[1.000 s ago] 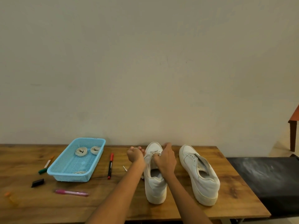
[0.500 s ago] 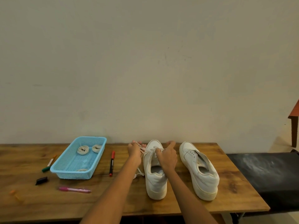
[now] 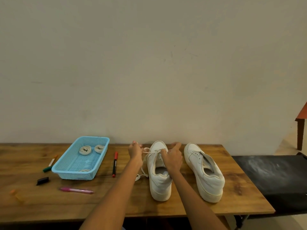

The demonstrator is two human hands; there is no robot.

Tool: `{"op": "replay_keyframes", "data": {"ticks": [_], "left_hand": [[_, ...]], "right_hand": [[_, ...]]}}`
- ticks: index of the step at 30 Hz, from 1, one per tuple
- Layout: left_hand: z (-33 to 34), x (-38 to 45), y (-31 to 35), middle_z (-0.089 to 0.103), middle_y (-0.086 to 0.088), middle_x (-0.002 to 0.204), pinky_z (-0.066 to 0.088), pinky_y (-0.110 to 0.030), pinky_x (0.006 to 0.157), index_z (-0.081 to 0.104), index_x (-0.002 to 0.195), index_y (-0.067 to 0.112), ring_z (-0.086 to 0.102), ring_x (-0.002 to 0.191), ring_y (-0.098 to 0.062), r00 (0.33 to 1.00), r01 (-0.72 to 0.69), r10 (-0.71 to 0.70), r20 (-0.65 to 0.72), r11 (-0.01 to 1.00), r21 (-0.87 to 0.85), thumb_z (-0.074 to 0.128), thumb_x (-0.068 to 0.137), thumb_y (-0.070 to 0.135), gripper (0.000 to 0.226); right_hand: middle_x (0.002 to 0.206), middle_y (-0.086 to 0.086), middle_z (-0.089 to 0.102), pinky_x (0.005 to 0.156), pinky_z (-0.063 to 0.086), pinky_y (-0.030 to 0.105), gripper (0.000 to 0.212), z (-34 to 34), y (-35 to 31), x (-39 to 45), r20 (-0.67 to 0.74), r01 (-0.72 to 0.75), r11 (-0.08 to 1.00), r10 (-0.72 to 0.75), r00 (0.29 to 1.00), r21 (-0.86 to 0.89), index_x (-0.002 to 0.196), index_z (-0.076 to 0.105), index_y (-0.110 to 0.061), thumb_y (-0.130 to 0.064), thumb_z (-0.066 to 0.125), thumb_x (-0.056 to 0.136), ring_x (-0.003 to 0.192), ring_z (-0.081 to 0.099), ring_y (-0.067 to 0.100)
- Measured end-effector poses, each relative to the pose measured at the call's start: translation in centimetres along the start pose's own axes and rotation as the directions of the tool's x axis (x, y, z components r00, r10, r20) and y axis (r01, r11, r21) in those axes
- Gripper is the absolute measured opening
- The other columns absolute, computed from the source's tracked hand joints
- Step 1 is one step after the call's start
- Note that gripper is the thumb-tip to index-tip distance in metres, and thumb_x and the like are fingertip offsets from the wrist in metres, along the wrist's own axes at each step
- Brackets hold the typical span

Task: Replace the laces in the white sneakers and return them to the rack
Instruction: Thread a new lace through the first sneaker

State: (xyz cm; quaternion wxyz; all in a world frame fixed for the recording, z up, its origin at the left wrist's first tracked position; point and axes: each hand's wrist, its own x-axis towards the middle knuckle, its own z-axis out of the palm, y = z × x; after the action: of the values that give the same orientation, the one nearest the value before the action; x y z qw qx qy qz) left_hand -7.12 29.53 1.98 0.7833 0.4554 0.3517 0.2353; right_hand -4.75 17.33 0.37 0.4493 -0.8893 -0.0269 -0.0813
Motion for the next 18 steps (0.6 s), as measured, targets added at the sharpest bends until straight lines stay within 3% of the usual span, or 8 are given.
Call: {"op": "replay_keyframes", "data": {"ticks": [1,3,4,6,8,12,15,18], "left_hand": [[-0.3,0.0,0.1,0.052,-0.009,0.082,0.044,-0.026,0.059,0.052,0.09,0.004,0.048,0.065,-0.016,0.999,-0.04,0.045,-0.025,0.986,0.16,0.028,0.103,0.022,0.032],[-1.1,-0.2,-0.4,0.055,-0.008,0.092,0.042,-0.028,0.069,0.054,0.107,0.002,0.051,0.077,-0.017,0.98,-0.185,0.198,0.029,0.839,0.511,0.033,0.102,0.025,0.031],[-1.5,-0.1,-0.9,0.056,-0.005,0.093,0.042,-0.026,0.067,0.055,0.108,0.005,0.051,0.078,-0.015,0.96,-0.271,0.249,0.128,0.718,0.641,0.039,0.1,0.03,0.03],[-1.8,-0.1,-2.1,0.061,0.002,0.094,0.04,-0.023,0.06,0.059,0.104,0.015,0.053,0.079,-0.012,0.917,-0.398,0.223,0.332,0.417,0.817,0.049,0.094,0.042,0.03],[-1.6,0.1,-2.8,0.065,0.005,0.097,0.038,-0.021,0.058,0.065,0.1,0.021,0.054,0.08,-0.012,0.898,-0.435,0.169,0.406,0.219,0.873,0.051,0.092,0.046,0.029],[-1.2,0.2,-2.9,0.067,0.001,0.096,0.039,-0.025,0.068,0.068,0.097,0.023,0.054,0.079,-0.014,0.928,-0.368,0.155,0.339,0.237,0.899,0.049,0.095,0.043,0.028],[-1.4,0.7,-3.8,0.066,0.002,0.089,0.028,-0.034,0.081,0.07,0.09,0.025,0.056,0.086,-0.017,0.971,-0.221,0.141,0.194,0.217,0.951,0.048,0.094,0.046,0.031],[-0.7,1.1,-3.9,0.067,0.0,0.095,0.03,-0.04,0.088,0.07,0.095,0.022,0.057,0.096,-0.022,0.993,-0.1,0.082,0.086,0.185,0.978,0.051,0.088,0.054,0.038]], "right_hand": [[0.096,0.008,0.064,0.059,0.04,0.025,0.045,0.0,0.0,0.0,0.001,-0.003,1.0,0.003,1.0,0.009,0.118,0.036,-0.013,-0.027,0.061,0.084,0.076,0.059,0.02],[0.096,0.008,0.065,0.058,0.038,0.023,0.045,0.0,0.1,0.0,-0.001,-0.004,1.0,0.004,1.0,0.022,0.119,0.036,-0.012,-0.027,0.061,0.084,0.074,0.057,0.019],[0.096,0.008,0.065,0.058,0.038,0.023,0.046,0.0,0.1,0.0,-0.003,-0.003,1.0,0.003,1.0,0.024,0.119,0.036,-0.012,-0.026,0.061,0.084,0.074,0.056,0.018],[0.096,0.008,0.064,0.06,0.039,0.025,0.046,0.0,0.0,0.0,-0.008,-0.003,1.0,0.003,1.0,0.025,0.119,0.036,-0.011,-0.025,0.062,0.084,0.074,0.055,0.018],[0.096,0.009,0.064,0.061,0.039,0.026,0.045,0.0,-0.1,0.0,-0.012,-0.003,1.0,0.004,1.0,0.025,0.119,0.036,-0.011,-0.023,0.061,0.084,0.073,0.054,0.018],[0.096,0.008,0.063,0.061,0.041,0.025,0.045,0.0,-0.1,0.0,-0.017,-0.007,1.0,0.007,1.0,0.018,0.12,0.036,-0.011,-0.023,0.061,0.085,0.073,0.055,0.017],[0.096,0.008,0.064,0.063,0.043,0.026,0.044,0.2,-0.1,-0.1,-0.003,0.004,1.0,-0.004,1.0,0.006,0.119,0.036,-0.013,-0.024,0.061,0.085,0.075,0.058,0.018],[0.099,0.008,0.065,0.064,0.042,0.025,0.043,0.3,0.1,0.1,0.024,0.015,1.0,-0.015,1.0,-0.009,0.119,0.037,-0.014,-0.026,0.06,0.086,0.082,0.062,0.02]]}}
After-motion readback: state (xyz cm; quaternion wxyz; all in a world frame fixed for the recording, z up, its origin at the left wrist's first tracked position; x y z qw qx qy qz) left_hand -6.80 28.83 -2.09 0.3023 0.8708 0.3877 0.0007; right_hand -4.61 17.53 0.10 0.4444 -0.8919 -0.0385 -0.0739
